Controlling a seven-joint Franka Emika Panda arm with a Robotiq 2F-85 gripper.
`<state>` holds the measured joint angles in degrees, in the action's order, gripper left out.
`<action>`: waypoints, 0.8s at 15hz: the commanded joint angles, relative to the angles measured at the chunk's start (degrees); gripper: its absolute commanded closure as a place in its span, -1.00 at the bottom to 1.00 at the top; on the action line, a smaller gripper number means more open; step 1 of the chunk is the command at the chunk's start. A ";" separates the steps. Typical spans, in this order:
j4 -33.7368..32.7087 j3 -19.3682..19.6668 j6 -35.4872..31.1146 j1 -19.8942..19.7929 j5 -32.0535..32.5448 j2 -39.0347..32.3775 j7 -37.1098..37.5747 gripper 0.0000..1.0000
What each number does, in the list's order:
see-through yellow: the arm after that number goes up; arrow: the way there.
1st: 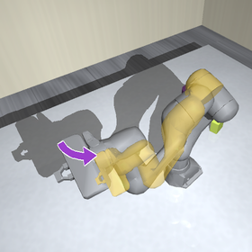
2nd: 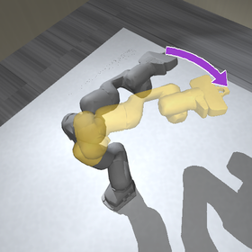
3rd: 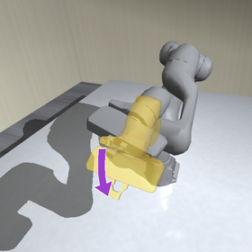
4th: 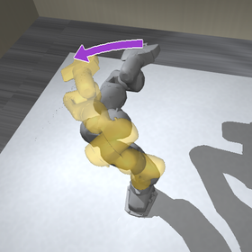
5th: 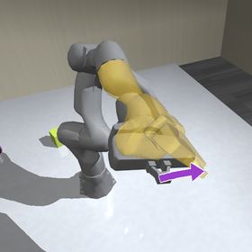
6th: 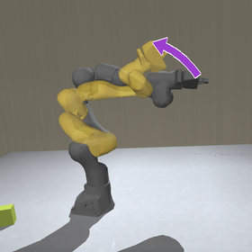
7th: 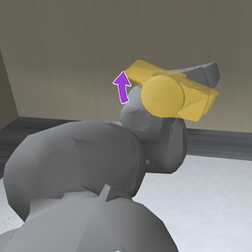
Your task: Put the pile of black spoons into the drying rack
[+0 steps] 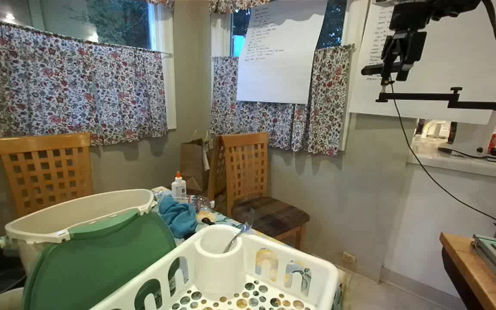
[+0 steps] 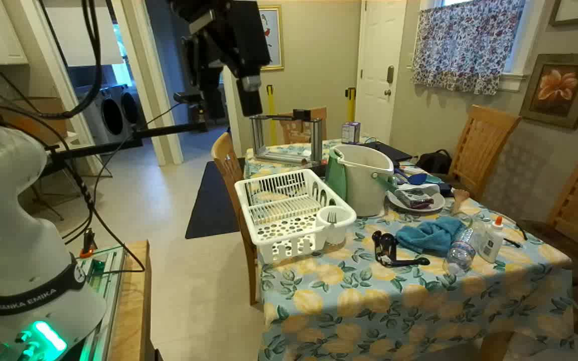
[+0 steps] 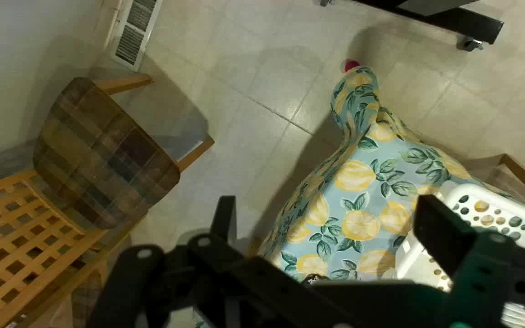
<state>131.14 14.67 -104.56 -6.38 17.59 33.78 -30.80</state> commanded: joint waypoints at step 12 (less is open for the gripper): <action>-0.52 0.60 -0.86 0.29 0.27 -0.94 -0.01 -1.00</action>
<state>131.14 14.67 -104.56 -6.38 17.59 33.78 -30.80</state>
